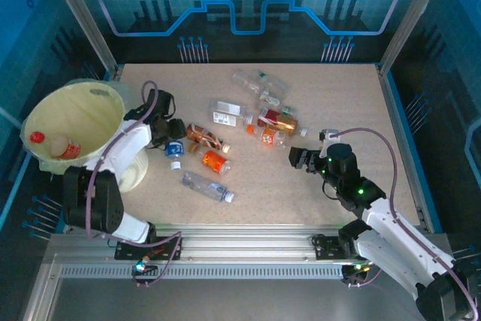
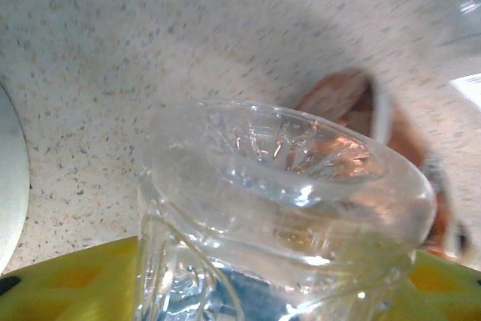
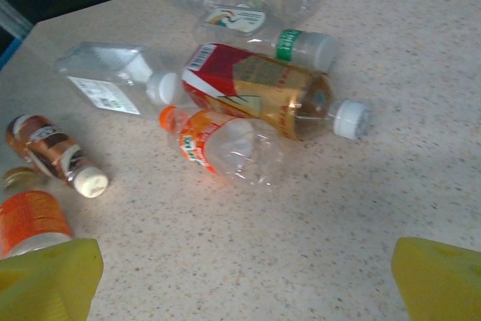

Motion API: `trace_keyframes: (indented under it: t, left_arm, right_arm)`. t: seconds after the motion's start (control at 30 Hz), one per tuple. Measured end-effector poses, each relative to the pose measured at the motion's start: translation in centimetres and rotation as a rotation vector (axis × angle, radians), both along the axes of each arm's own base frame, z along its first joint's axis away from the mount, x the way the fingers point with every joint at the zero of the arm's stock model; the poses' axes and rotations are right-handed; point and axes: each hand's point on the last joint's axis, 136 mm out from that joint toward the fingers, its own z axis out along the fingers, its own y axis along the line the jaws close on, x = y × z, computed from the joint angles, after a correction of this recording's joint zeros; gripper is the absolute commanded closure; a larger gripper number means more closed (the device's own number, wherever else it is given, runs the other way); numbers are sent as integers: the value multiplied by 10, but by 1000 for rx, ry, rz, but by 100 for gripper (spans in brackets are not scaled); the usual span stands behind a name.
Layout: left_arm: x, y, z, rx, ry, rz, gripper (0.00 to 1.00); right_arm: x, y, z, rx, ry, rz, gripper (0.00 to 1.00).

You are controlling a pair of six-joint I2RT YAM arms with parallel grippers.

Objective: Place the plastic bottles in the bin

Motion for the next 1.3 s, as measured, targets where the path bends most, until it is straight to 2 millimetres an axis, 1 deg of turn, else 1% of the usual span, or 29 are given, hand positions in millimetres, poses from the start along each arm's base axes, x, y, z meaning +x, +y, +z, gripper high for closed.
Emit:
trace_keyframes:
  t: [0.2,0.3,0.4,0.5,0.57,0.63,0.73,0.8,0.87,0.97,1.03,1.13,1.3]
  left_arm:
    - [7,-20,55,-127,-170,-39,39]
    - [8,-32,85,-196,-262,-75,39]
    - [10,-43,119,-263,-359,-109,39]
    - [9,-52,156,-311,-453,-153,39]
    - [8,-56,185,-335,-521,-181,39]
    - [5,-57,212,-343,-584,-197,39]
    - [-3,-55,258,-327,-692,-214,39]
    - [-9,-48,286,-282,-763,-216,39]
    - [-18,-36,313,-205,-833,-195,40]
    - [-31,-11,345,-68,-910,-126,40]
    - [-40,7,360,31,-945,-72,40]
    - [-48,34,367,178,-952,20,41]
    - [-51,81,358,440,-851,180,40]
  right_arm:
    - [0,26,9,23,-46,139,0]
    - [-6,47,8,15,-52,234,0]
    - [-11,65,2,-1,-41,314,0]
    - [-12,79,2,-14,-35,364,0]
    - [-11,87,7,-16,-41,385,0]
    - [-9,93,10,-14,-47,395,0]
    - [-6,98,14,-13,-52,404,0]
    - [-5,100,15,-15,-55,409,0]
    - [-3,101,17,-19,-60,411,0]
    - [-2,102,20,-24,-69,412,0]
    - [-1,102,21,-26,-75,409,0]
    - [0,101,22,-29,-77,403,0]
    - [2,99,22,-37,-80,387,0]
